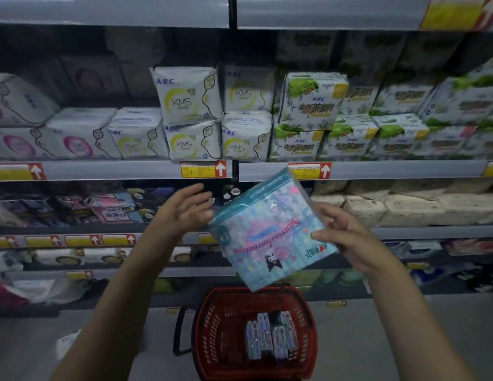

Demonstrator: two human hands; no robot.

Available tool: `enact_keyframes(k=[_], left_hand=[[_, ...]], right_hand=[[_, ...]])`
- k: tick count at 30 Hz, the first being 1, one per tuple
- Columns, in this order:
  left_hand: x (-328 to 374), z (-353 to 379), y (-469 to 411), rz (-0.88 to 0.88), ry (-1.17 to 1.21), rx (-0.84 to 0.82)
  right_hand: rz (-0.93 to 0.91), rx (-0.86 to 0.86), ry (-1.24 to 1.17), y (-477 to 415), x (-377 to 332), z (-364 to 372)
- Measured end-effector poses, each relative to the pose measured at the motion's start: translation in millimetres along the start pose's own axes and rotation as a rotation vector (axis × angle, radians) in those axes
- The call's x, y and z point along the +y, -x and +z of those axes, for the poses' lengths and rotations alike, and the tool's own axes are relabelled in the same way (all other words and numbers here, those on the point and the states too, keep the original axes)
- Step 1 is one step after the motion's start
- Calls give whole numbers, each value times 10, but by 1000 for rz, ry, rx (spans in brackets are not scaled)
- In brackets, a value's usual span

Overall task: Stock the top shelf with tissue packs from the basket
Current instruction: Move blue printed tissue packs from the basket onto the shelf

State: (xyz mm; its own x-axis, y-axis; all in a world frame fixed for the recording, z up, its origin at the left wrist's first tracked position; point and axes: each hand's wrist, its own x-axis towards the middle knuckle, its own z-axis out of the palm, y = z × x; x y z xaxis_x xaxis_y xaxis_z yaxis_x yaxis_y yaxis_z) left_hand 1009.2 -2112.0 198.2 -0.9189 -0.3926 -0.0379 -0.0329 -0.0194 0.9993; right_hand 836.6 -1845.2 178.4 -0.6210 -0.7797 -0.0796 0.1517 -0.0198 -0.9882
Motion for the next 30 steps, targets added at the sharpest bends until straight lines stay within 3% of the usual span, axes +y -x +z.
enact_keyframes(k=[6, 13, 18, 24, 30], left_hand=[[244, 285, -234, 29, -147, -163], [398, 513, -252, 6, -159, -397], [434, 575, -261, 48, -161, -341], [358, 576, -328, 80, -69, -239], [217, 554, -272, 89, 180, -25]], right_hand=[[66, -210, 214, -110, -447, -57], [128, -385, 480, -143, -838, 25], [158, -445, 558, -166, -948, -19], [57, -357, 572, -166, -1034, -130], [-163, -50, 312, 55, -859, -247]])
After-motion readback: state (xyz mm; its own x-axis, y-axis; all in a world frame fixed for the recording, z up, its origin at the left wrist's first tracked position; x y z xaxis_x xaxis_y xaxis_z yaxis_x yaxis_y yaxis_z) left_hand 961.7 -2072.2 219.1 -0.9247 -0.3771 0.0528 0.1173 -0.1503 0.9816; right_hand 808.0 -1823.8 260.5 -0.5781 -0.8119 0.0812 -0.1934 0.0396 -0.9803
